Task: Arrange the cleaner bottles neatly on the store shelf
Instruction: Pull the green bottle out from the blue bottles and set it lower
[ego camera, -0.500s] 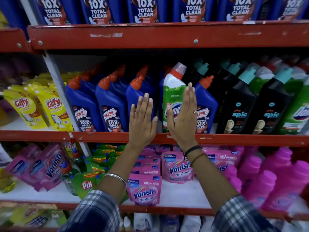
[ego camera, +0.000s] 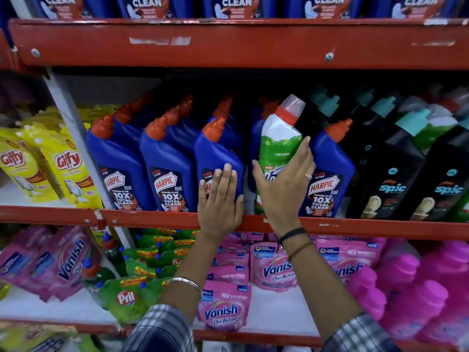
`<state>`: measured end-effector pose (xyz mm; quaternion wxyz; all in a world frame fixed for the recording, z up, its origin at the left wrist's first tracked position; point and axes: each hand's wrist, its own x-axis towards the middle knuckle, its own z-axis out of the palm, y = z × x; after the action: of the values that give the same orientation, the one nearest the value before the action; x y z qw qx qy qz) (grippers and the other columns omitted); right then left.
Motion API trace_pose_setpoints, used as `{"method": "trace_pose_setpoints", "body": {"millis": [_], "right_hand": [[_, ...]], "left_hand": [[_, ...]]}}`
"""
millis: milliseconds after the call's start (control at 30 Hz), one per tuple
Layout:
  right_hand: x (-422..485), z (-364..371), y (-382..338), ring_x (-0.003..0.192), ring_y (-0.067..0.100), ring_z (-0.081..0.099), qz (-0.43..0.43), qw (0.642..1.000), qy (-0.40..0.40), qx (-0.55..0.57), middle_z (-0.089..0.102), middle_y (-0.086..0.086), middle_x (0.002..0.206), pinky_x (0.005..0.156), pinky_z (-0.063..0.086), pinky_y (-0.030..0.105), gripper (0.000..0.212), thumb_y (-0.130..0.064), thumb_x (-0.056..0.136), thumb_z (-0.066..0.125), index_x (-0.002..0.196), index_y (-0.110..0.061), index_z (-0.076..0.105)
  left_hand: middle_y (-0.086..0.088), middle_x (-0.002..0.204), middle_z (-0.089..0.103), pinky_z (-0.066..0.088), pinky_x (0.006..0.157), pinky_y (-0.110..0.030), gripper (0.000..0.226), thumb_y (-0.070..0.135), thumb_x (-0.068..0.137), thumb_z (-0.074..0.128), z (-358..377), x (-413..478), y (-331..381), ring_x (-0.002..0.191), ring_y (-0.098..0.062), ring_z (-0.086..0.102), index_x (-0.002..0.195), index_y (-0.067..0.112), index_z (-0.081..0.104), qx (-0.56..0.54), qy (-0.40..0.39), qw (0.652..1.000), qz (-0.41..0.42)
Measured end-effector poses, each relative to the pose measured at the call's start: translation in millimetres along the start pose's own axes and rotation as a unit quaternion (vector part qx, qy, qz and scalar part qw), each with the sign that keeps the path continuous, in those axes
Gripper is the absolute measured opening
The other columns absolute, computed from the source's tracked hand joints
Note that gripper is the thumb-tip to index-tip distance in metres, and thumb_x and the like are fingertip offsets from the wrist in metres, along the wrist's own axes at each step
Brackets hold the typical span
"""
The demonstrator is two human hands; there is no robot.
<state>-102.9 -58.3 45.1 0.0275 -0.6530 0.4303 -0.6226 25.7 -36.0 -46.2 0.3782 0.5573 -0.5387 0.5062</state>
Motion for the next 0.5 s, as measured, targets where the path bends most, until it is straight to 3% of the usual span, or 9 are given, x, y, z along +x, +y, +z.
{"method": "trace_pose_setpoints", "body": {"millis": [133,267,500], "right_hand": [[4,-10,-7,0.123,0.037,0.041,0.015,0.999,0.001,0.032,0.044,0.023,0.134,0.099,0.042,0.045,0.095,-0.038,0.075,0.077,0.143,0.002,0.026],[3,-34,-16,0.125,0.032,0.042,0.013,0.997,0.03,0.071,0.043,0.02,0.134,0.097,0.039,0.032,0.093,-0.036,0.072,0.08,0.142,0.0,0.031],[6,-96,-25,0.118,0.02,0.051,0.014,0.994,0.093,0.051,0.05,0.012,0.131,0.084,0.04,0.025,0.093,-0.051,0.067,0.08,0.137,-0.005,0.041]], "left_hand": [[-0.002,0.161,0.003,0.007,0.12,-0.043,0.06,0.034,0.101,0.028,-1,0,0,0.148,-0.017,0.008,0.153,0.011,0.011,0.004,-0.004,1.0,-0.005],[-0.002,0.162,0.001,0.003,0.121,-0.042,0.06,0.034,0.101,0.026,-3,1,0,0.148,-0.017,0.006,0.153,0.011,0.009,0.023,-0.014,1.0,0.005],[-0.001,0.162,-0.002,0.001,0.121,-0.039,0.06,0.034,0.101,0.023,-5,2,2,0.148,-0.016,0.003,0.154,0.011,0.006,0.024,-0.03,0.999,-0.011]]}}
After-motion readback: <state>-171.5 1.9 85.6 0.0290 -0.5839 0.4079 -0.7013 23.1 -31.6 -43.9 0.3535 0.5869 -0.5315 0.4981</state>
